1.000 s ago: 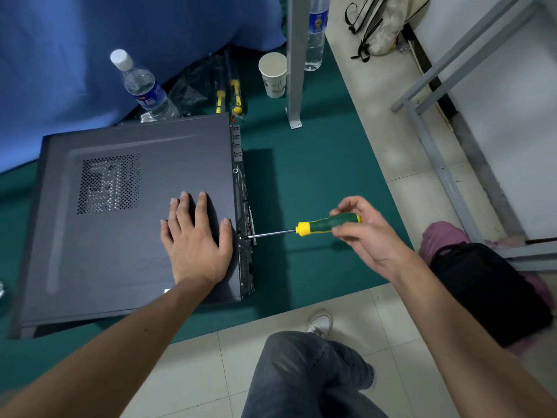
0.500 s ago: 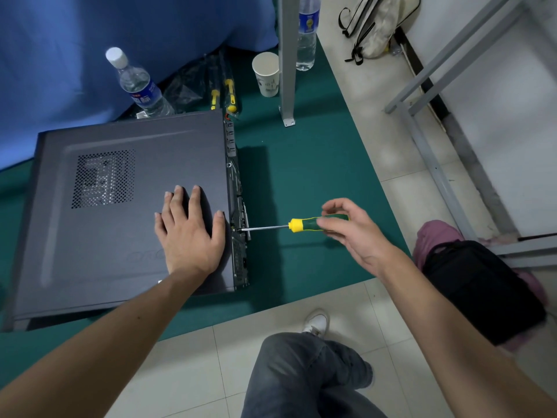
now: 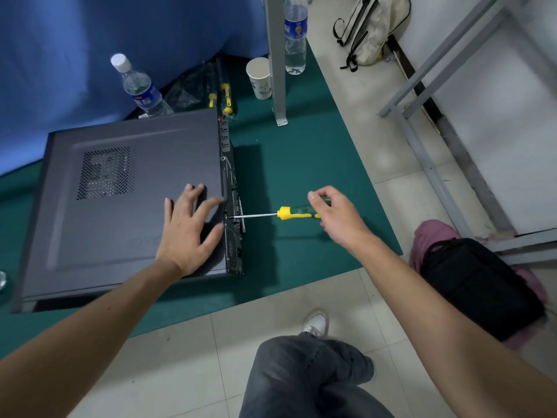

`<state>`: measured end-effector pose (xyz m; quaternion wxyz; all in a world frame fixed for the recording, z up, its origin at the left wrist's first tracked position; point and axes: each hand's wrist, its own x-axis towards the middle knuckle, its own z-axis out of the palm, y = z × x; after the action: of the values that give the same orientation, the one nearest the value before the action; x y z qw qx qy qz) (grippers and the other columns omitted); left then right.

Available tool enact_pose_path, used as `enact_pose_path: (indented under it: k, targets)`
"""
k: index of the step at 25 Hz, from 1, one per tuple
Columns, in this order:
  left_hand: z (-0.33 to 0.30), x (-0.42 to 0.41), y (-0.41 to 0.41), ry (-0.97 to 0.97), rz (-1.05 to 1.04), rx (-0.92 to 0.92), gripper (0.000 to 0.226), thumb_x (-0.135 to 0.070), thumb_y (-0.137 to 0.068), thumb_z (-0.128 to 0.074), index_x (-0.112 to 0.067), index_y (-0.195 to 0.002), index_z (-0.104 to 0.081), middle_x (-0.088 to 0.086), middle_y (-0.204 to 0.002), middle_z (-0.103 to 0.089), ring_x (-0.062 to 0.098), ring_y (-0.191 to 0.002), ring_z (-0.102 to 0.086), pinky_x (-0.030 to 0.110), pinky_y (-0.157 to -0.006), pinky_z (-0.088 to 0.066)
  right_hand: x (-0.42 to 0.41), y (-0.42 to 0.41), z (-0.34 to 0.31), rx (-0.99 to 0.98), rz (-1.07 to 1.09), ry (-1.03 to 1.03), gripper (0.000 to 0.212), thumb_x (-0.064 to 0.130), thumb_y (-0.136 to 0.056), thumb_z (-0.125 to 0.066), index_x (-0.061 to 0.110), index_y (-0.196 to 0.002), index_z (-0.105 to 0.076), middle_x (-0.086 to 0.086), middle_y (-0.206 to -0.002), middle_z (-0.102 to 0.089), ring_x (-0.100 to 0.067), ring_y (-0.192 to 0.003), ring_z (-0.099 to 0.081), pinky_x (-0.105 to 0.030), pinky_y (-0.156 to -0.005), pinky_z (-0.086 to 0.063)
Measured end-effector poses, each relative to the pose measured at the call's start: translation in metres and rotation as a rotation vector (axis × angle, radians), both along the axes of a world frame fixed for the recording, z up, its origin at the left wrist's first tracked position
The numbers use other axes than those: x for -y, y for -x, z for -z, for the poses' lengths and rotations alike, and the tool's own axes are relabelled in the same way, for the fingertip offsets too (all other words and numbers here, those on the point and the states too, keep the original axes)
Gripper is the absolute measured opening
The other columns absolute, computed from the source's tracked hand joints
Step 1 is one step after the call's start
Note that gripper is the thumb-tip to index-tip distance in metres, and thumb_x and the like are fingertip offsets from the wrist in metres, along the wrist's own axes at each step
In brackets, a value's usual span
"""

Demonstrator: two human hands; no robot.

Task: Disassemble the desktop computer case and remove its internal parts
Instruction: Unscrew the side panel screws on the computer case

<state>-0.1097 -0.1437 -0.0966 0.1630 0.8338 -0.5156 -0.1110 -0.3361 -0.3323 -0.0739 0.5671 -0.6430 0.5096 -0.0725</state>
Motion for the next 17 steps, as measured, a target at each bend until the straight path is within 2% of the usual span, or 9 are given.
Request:
enact_pose_path:
  k: [2,4,6,13,17]
  targets:
    - [0.0,-0.005,0.004,0.04,0.07,-0.006,0.042,-0.047,-0.089,-0.042,-0.029,-0.124,-0.056,0.009,-0.146,-0.035,0.029,-0.147,-0.017,0.06,-0.117,-0.005,0.0,0.002,0.001,0.058,0.025,-0.002,0.01,0.028,-0.093,-0.058,0.028,-0.103,-0.056,0.006,-0.101,-0.058,-0.014,-0.076,-0.055,-0.029,-0.071,-0.049]
    - [0.002,-0.001,0.008,0.057,0.013,-0.017,0.034,-0.046,-0.086,-0.045,-0.029,-0.111,-0.06,0.008,-0.141,-0.038,0.029,-0.144,-0.022,0.059,-0.117,-0.006,-0.003,0.003,0.002,0.103,0.015,-0.021,0.029,0.011,-0.086,-0.062,0.032,-0.105,-0.054,0.007,-0.105,-0.059,-0.01,-0.073,-0.052,-0.013,-0.056,-0.043]
    - [0.004,0.007,0.012,0.061,-0.055,-0.009,0.03,-0.045,-0.081,-0.048,-0.029,-0.103,-0.061,0.007,-0.136,-0.04,0.029,-0.141,-0.025,0.058,-0.115,-0.006,-0.007,0.004,0.002,0.106,0.005,-0.021,0.037,0.004,-0.083,-0.063,0.033,-0.104,-0.054,0.008,-0.104,-0.06,-0.008,-0.072,-0.052,-0.009,-0.048,-0.038]
    - [0.01,0.01,0.011,0.05,-0.07,0.032,0.023,-0.046,-0.083,-0.047,-0.032,-0.096,-0.06,0.005,-0.134,-0.039,0.03,-0.139,-0.027,0.06,-0.116,-0.009,-0.005,0.004,0.005,0.145,0.039,0.01,0.04,0.001,-0.082,-0.067,0.034,-0.103,-0.058,0.007,-0.103,-0.063,-0.004,-0.082,-0.056,-0.006,-0.057,-0.041]
    - [0.007,0.01,0.013,0.049,-0.076,-0.007,0.018,-0.041,-0.086,-0.051,-0.028,-0.095,-0.062,0.007,-0.136,-0.04,0.031,-0.141,-0.026,0.059,-0.117,-0.006,0.0,0.006,0.004,0.196,0.056,-0.026,0.041,0.0,-0.079,-0.071,0.032,-0.101,-0.059,0.005,-0.102,-0.067,-0.007,-0.093,-0.06,-0.017,-0.074,-0.042]
